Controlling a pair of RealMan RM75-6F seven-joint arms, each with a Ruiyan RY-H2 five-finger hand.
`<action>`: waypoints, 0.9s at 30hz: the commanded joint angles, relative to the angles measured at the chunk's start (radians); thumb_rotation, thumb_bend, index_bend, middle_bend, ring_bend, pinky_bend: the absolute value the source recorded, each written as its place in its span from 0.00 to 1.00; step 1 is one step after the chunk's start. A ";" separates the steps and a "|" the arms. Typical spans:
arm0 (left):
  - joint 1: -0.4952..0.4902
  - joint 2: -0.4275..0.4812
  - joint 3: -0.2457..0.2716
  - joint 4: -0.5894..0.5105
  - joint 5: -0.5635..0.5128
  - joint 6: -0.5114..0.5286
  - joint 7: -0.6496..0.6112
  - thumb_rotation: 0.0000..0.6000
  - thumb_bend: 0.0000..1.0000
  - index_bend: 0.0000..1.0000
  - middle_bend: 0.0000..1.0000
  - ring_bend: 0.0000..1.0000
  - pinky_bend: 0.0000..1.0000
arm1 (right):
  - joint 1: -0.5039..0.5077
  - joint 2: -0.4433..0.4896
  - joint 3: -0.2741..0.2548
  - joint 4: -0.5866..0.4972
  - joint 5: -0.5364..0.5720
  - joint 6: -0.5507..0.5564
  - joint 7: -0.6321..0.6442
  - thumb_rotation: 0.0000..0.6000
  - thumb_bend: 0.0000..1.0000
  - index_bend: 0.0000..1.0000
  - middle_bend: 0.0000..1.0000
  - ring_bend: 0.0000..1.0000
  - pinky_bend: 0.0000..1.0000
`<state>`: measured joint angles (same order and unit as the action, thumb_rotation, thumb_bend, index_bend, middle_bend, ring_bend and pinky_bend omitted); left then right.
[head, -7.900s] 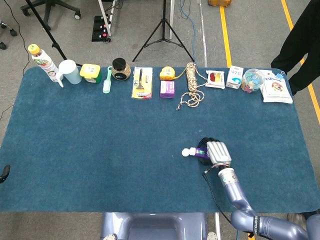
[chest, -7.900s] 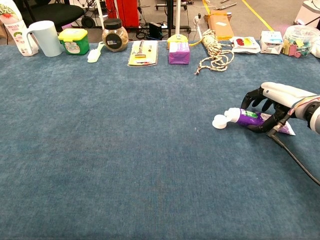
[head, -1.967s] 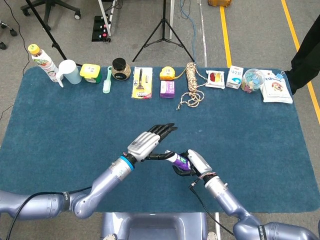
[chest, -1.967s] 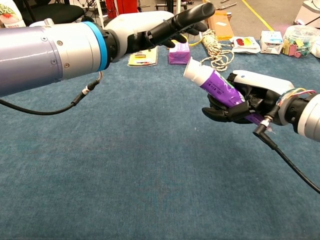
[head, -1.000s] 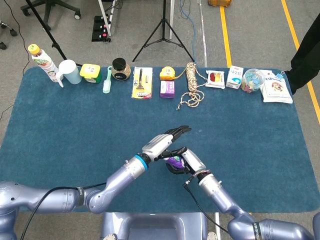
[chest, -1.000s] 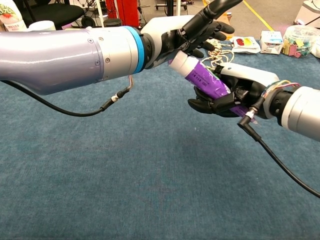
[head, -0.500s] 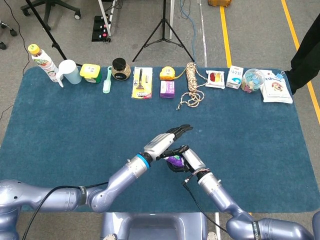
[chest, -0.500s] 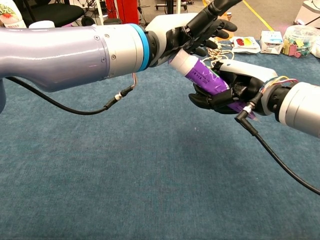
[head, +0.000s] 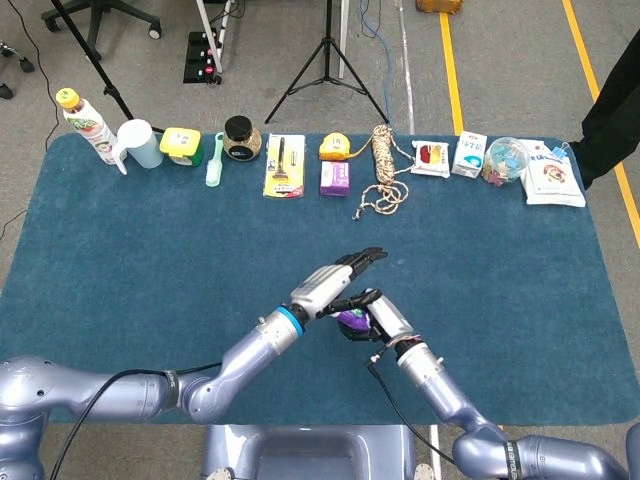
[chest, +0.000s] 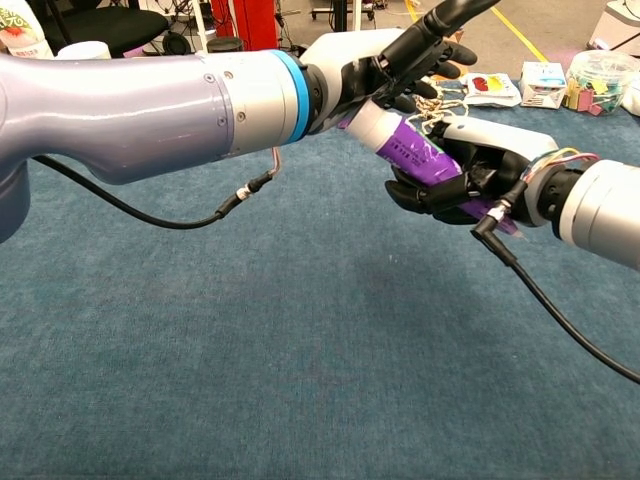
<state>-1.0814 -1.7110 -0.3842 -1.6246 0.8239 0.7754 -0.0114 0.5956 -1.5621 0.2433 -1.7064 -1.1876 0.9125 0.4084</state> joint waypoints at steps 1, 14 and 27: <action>-0.007 -0.004 0.000 0.006 -0.006 0.007 0.008 0.00 0.00 0.00 0.00 0.00 0.00 | 0.001 0.000 0.002 -0.004 0.009 0.004 -0.014 1.00 0.60 0.84 0.90 0.97 1.00; -0.020 -0.017 0.002 0.012 -0.015 0.023 0.021 0.00 0.00 0.00 0.00 0.00 0.00 | 0.001 0.001 0.008 -0.015 0.022 0.009 -0.028 1.00 0.61 0.84 0.90 0.97 1.00; 0.040 0.118 0.010 -0.073 0.036 0.071 0.036 0.00 0.00 0.00 0.00 0.00 0.00 | -0.004 0.023 -0.024 0.054 0.034 -0.017 -0.065 1.00 0.61 0.84 0.88 0.94 1.00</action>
<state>-1.0559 -1.6155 -0.3800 -1.6830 0.8451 0.8322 0.0164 0.5906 -1.5460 0.2253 -1.6611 -1.1529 0.9013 0.3519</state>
